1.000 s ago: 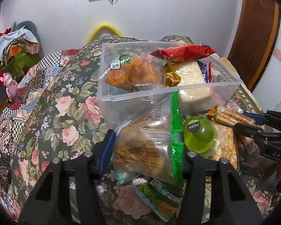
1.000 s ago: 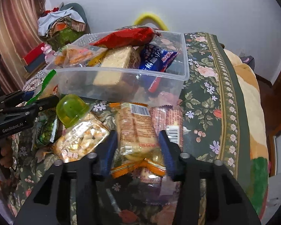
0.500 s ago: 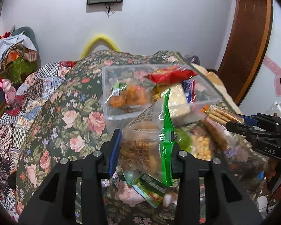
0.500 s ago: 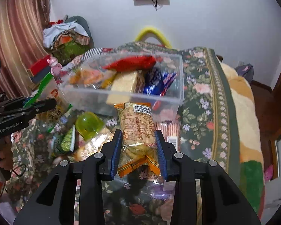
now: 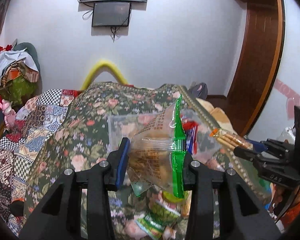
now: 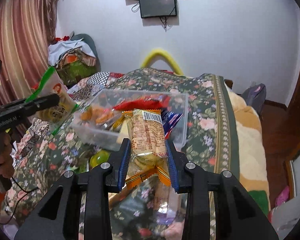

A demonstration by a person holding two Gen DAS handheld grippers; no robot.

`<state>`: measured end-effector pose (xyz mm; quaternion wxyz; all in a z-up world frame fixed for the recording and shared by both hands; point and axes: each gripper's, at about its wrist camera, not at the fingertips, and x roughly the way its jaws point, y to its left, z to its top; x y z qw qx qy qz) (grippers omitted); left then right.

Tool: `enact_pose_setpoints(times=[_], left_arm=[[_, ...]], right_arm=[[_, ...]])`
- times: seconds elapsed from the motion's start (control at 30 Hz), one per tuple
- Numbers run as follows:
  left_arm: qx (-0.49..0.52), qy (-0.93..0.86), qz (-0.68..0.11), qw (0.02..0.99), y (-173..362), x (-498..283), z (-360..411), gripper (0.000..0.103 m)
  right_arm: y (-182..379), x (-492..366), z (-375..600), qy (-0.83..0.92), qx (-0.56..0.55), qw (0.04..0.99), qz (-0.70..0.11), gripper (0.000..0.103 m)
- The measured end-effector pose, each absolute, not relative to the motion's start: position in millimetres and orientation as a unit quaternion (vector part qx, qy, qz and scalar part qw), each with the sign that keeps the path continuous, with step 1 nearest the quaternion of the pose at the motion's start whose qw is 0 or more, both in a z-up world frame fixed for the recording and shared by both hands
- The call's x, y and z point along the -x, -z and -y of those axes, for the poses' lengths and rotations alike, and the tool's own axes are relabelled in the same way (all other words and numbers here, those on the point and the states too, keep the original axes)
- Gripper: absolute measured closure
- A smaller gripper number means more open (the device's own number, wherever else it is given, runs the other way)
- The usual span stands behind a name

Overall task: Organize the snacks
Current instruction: 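Lift both packs over the clear box and open both tools to drop them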

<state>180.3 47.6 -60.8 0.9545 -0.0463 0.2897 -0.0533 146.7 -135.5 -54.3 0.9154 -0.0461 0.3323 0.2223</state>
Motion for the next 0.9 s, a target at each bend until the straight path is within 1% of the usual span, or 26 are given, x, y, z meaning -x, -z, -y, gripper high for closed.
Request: enact_pose_setpoints(times=[0.17,0.33,0.77,0.9], left_arm=[[0.037,0.043,-0.275,0.960,52.0,-201.9,-46.0,0.063],[0.033,0.033,-0.276,0.960,56.6,-229.0,-45.3,0.063],[0.012,-0.021,-0.304,0.953,95.8,-303.3,-45.5,0.063],[0.030,-0.015,-0.327,0.944,109.2,-321.1,-49.2,0.062]], right_arm=[[52.4,-167.3,136.8,-0.197,0.048,0.926,-0.320,0.071],[55.1,-192.9,135.8,-0.174,0.047,0.931,-0.316,0.071],[77.9,-245.3,125.3,-0.148,0.042,0.928,-0.339,0.071],[85.5,-255.0,120.2,-0.148,0.036,0.924,-0.350,0.071]])
